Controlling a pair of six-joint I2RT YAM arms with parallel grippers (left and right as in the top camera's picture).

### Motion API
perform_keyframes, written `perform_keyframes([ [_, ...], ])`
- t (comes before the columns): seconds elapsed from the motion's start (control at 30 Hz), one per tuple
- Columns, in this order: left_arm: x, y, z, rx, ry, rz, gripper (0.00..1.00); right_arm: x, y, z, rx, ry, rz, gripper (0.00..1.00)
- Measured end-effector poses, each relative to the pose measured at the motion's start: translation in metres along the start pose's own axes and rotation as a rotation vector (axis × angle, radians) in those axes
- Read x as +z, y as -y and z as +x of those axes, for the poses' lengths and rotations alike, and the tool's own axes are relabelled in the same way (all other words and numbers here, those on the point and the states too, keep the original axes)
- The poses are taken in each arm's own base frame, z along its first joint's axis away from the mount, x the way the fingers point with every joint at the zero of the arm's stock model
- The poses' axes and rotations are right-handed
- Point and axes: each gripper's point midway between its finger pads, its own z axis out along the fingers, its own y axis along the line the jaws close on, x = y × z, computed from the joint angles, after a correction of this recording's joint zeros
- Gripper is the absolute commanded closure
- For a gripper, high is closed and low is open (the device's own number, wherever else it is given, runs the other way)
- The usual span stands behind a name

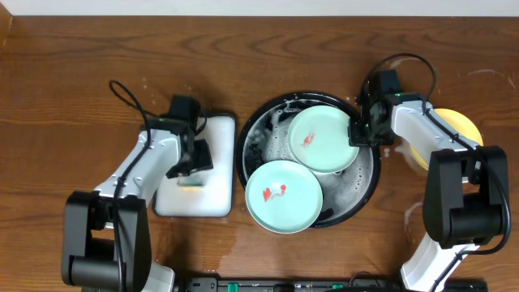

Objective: Clean dirty plates on tray and stack at the side
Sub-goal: 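Pick up the sponge from the soapy tray with the left gripper, then scrub the held green plate with the sponge in the left gripper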

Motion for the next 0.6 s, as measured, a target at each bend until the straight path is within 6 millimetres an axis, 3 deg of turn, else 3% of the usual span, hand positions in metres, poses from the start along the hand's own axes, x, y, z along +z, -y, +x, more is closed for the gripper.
perform_keyframes([
  [0.1,-0.008,0.003,-0.009,0.000,0.022,0.007,0.34,0.000,0.000,0.000,0.000,0.000,0.000,0.99],
  [0.33,-0.005,0.000,-0.011,0.000,0.031,-0.009,0.37,0.000,0.000,0.000,0.000,0.000,0.000,0.99],
  [0.43,0.008,-0.002,-0.012,0.002,0.042,-0.026,0.55,0.000,0.000,0.000,0.000,0.000,0.000,0.99],
  [0.53,0.027,-0.007,-0.008,0.004,0.025,-0.054,0.92,0.000,0.000,0.000,0.000,0.000,0.000,0.99],
  [0.6,0.030,-0.011,-0.008,-0.001,0.023,-0.073,0.92,0.000,0.000,0.000,0.000,-0.001,0.000,0.99],
])
